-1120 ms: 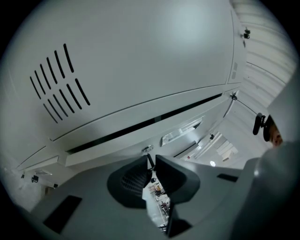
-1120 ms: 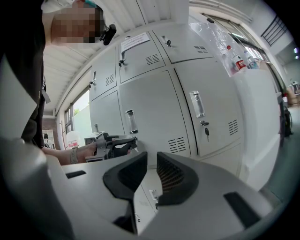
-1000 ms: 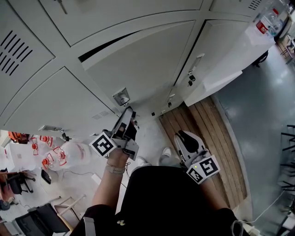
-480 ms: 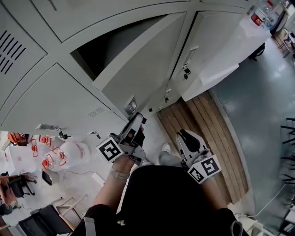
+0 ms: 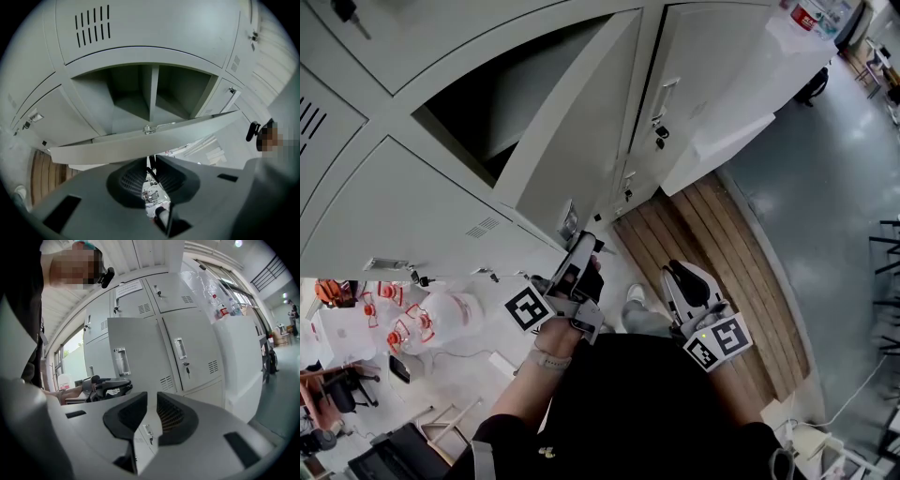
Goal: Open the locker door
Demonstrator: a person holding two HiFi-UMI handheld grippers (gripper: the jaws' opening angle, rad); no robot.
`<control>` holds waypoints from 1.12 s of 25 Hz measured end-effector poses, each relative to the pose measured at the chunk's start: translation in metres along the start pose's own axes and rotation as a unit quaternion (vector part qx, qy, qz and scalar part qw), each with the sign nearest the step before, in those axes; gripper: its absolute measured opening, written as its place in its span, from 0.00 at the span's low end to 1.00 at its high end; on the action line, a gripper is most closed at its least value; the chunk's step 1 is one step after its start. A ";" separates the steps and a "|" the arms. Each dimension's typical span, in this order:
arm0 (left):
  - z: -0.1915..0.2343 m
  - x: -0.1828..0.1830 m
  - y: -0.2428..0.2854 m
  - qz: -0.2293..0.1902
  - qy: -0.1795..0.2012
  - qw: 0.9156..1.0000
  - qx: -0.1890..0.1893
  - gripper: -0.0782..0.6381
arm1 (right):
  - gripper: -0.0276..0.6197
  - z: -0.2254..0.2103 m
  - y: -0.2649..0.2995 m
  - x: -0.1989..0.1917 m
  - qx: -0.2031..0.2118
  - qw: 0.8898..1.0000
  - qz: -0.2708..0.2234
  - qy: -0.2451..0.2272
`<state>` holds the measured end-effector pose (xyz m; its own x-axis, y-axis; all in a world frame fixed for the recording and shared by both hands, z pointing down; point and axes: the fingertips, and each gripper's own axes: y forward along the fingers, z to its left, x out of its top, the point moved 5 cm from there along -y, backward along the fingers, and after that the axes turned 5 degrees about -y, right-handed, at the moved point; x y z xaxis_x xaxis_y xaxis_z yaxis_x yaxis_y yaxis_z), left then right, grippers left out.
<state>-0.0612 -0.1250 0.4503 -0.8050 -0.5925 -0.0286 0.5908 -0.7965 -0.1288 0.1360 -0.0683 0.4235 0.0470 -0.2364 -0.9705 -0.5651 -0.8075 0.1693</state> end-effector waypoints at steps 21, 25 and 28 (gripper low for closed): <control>0.002 -0.082 0.048 -0.061 -0.102 0.993 -0.020 0.21 | 0.16 -0.023 -0.048 -0.003 -0.057 0.998 -0.005 0.005; 0.003 -0.096 0.063 -0.055 -0.112 0.992 -0.016 0.22 | 0.16 -0.030 -0.059 -0.004 -0.074 0.997 -0.005 0.009; 0.004 -0.107 0.076 -0.044 -0.116 0.992 -0.016 0.21 | 0.16 -0.034 -0.066 -0.004 -0.085 0.996 -0.007 0.010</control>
<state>0.0700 -0.1229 0.4472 -0.8173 -0.5355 0.2128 0.5134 -0.8444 -0.1529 0.2009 -0.0319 0.4221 0.0714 -0.2337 -0.9697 -0.4166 -0.8903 0.1839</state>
